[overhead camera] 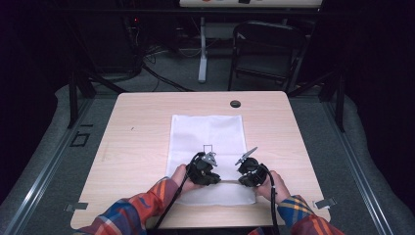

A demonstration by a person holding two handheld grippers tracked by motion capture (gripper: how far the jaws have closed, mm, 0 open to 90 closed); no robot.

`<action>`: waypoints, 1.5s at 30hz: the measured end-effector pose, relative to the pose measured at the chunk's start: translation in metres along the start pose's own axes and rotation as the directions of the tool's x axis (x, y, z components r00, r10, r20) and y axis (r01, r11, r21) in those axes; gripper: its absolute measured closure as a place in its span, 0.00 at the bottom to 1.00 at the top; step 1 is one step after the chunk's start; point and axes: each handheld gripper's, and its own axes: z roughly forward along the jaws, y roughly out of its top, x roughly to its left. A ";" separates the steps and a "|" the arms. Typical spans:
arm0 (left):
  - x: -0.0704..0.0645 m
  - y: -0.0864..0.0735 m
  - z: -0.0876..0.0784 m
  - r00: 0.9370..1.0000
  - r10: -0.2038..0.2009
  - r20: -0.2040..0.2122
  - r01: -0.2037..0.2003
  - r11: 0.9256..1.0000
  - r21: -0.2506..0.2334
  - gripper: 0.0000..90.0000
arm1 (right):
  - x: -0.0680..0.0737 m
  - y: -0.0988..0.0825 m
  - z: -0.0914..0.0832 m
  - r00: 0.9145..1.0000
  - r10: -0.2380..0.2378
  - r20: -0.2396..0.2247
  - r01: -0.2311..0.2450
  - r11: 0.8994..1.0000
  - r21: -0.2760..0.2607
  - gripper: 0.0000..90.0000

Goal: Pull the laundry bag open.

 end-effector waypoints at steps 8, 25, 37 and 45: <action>0.002 -0.005 -0.006 1.000 -0.015 -0.005 0.015 1.000 0.005 0.92 | 0.000 0.000 0.000 1.000 -0.001 0.002 0.001 1.000 0.002 1.00; 0.007 -0.014 -0.014 0.999 -0.037 -0.003 0.037 0.999 0.028 0.92 | 0.000 0.000 0.000 1.000 -0.002 0.002 0.002 1.000 0.003 1.00; 0.008 -0.020 -0.021 0.999 -0.041 -0.015 0.041 0.999 0.034 0.92 | 0.001 -0.001 0.001 1.000 0.011 0.001 -0.011 1.000 -0.013 1.00; 0.009 -0.025 -0.025 0.999 -0.050 -0.018 0.050 0.998 0.036 0.92 | 0.000 0.000 0.000 1.000 -0.002 0.002 0.002 1.000 0.004 1.00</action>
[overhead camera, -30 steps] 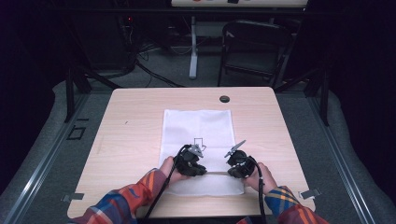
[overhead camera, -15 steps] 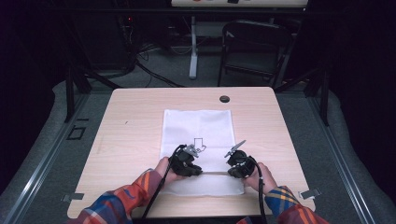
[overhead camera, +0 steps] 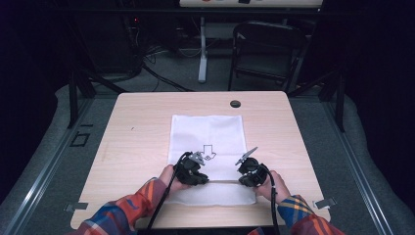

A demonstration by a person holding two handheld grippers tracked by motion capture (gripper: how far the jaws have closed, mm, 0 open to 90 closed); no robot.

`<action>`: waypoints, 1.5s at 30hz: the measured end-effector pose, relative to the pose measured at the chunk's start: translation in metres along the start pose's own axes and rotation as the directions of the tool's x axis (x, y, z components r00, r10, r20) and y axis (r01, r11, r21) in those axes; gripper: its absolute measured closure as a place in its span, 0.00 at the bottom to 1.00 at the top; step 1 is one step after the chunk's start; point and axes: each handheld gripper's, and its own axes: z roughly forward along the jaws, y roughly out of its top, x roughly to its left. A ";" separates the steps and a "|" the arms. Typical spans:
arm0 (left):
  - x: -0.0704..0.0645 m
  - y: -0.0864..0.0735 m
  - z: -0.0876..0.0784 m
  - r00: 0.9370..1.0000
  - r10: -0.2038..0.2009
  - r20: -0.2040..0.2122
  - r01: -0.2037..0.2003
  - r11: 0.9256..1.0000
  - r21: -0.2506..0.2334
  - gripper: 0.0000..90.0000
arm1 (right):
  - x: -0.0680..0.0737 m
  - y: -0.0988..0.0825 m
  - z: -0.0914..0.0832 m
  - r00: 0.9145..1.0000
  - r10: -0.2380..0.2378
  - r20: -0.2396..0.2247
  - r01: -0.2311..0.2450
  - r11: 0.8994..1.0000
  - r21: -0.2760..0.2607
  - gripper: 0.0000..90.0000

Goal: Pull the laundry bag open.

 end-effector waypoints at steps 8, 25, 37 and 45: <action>0.001 -0.005 -0.003 1.000 0.006 -0.004 -0.006 1.000 0.000 0.92 | 0.001 -0.001 0.001 1.000 0.013 -0.001 -0.013 1.000 -0.016 1.00; 0.009 -0.022 -0.017 0.999 -0.040 -0.023 0.040 0.999 0.004 0.92 | 0.000 0.000 0.000 1.000 0.001 0.002 -0.002 1.000 0.004 1.00; 0.014 -0.033 -0.028 0.997 -0.061 -0.037 0.061 0.998 0.006 0.92 | 0.000 0.000 0.000 1.000 0.001 0.001 -0.001 1.000 0.003 1.00; 0.016 -0.039 -0.034 0.996 -0.078 -0.048 0.078 0.997 0.004 0.92 | 0.000 0.000 0.000 1.000 0.000 0.000 0.000 1.000 0.003 1.00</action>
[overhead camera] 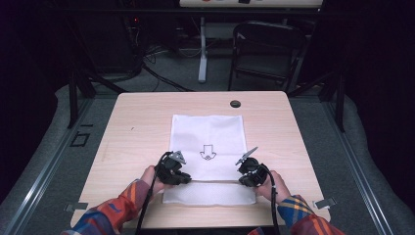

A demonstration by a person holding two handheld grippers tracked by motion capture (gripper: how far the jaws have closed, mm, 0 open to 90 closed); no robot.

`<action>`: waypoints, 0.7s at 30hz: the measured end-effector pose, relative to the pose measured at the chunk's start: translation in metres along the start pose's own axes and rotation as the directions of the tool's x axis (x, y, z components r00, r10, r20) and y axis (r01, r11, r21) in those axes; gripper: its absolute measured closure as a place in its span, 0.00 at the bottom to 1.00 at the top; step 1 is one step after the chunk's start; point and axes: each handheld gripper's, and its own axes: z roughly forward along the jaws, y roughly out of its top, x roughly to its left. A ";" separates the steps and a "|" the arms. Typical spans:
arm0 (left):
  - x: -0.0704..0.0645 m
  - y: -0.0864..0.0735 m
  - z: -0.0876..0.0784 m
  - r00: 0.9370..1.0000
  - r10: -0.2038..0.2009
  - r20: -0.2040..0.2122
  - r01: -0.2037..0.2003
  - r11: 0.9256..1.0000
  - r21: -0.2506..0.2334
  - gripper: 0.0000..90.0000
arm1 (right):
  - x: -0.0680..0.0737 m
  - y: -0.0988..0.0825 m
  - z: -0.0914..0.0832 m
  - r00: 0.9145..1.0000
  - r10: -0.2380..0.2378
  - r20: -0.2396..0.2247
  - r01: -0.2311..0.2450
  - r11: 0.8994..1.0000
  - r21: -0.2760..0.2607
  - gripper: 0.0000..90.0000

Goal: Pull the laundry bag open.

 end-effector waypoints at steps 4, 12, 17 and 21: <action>0.002 -0.003 -0.003 1.000 -0.005 -0.003 0.005 1.000 0.003 0.92 | 0.000 0.000 0.000 1.000 0.000 0.000 0.000 1.000 0.002 1.00; 0.004 -0.008 -0.009 1.000 -0.013 -0.012 0.013 1.000 0.002 0.92 | 0.000 0.000 0.000 1.000 0.000 0.000 0.000 1.000 0.002 1.00; 0.005 -0.011 -0.012 1.000 -0.020 -0.020 0.020 1.000 0.003 0.92 | 0.000 0.000 0.000 1.000 0.001 0.002 -0.001 1.000 0.001 1.00; 0.007 -0.014 -0.014 0.999 -0.028 -0.019 0.028 1.000 -0.002 0.92 | 0.001 0.000 0.000 1.000 0.001 0.002 -0.001 1.000 0.001 1.00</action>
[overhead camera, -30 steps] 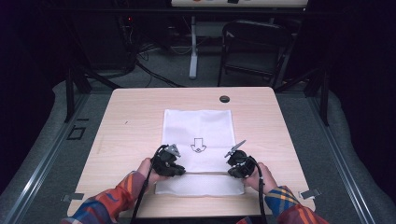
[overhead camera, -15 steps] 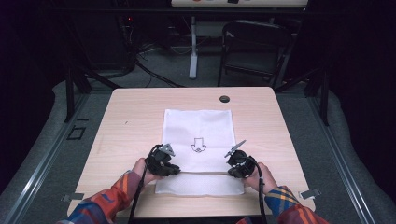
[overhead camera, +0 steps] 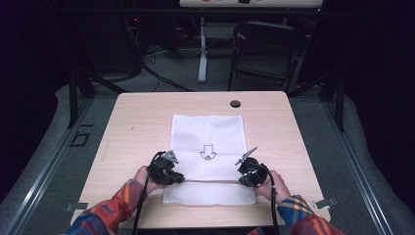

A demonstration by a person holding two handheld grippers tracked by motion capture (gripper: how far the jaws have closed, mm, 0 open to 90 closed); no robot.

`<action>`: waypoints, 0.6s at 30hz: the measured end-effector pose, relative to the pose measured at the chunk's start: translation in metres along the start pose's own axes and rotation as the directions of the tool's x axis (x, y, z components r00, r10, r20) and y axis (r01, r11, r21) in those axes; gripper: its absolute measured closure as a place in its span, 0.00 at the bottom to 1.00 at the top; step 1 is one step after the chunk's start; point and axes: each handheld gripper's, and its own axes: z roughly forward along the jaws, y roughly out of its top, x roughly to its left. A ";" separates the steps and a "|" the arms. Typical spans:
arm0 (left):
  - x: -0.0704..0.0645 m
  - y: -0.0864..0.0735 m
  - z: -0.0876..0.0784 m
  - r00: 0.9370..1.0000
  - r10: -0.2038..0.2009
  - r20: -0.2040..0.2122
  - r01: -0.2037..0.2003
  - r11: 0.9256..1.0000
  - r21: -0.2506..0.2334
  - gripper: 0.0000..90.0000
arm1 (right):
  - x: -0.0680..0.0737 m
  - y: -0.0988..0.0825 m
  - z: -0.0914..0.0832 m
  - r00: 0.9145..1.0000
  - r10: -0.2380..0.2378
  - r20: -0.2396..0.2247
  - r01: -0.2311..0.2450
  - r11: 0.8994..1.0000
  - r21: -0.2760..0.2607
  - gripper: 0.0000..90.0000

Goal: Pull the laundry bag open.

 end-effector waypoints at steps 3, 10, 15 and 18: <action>0.001 -0.002 -0.003 1.000 -0.003 -0.006 0.003 1.000 0.003 0.92 | 0.000 0.000 0.000 1.000 -0.001 0.000 0.001 1.000 0.001 1.00; 0.004 -0.008 -0.008 1.000 -0.022 -0.016 0.022 1.000 -0.005 0.92 | 0.001 -0.001 0.001 1.000 0.012 -0.001 -0.012 1.000 -0.017 1.00; 0.007 -0.012 -0.013 0.999 -0.036 -0.028 0.036 0.999 -0.001 0.92 | 0.001 -0.001 0.001 1.000 0.011 -0.001 -0.011 1.000 -0.018 1.00; 0.008 -0.015 -0.016 0.999 -0.043 -0.031 0.042 0.999 -0.007 0.92 | 0.001 -0.001 0.001 1.000 0.011 -0.001 -0.011 1.000 -0.017 1.00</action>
